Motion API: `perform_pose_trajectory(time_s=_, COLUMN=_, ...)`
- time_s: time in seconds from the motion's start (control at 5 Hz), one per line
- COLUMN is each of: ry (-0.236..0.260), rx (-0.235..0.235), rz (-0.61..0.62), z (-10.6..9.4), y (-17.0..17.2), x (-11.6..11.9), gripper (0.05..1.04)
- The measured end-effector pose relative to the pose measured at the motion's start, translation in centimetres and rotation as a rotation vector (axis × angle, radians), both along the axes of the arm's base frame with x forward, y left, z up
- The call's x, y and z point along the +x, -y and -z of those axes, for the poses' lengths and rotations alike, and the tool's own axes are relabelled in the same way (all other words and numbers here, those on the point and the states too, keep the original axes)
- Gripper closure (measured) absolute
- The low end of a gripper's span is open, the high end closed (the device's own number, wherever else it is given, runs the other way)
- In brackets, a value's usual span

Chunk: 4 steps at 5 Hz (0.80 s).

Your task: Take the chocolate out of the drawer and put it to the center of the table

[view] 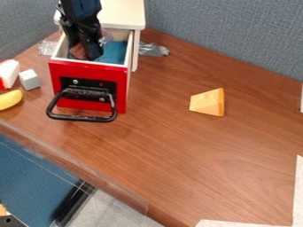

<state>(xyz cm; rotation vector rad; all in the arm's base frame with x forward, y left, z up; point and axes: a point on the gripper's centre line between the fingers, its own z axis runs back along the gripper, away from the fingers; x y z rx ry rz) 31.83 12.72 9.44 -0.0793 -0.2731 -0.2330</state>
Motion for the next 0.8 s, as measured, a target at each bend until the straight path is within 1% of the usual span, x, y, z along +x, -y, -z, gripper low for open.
perform_pose_trajectory(time_s=0.2, ry=0.033, rx=-0.019, rz=-0.001, z=-1.8, y=0.0, x=-0.6, gripper=0.458)
perform_pose_trajectory(time_s=0.4, ry=0.057, rx=-0.035, rz=0.014, z=-3.2, y=0.5, x=-1.4, gripper=0.458)
perform_pose_trajectory(time_s=0.6, ry=0.055, rx=-0.035, rz=0.052, z=-3.3, y=1.7, x=-3.3, gripper=0.458)
perform_pose_trajectory(time_s=0.8, ry=0.038, rx=-0.042, rz=0.119, z=-2.8, y=4.2, x=-5.4, gripper=0.458)
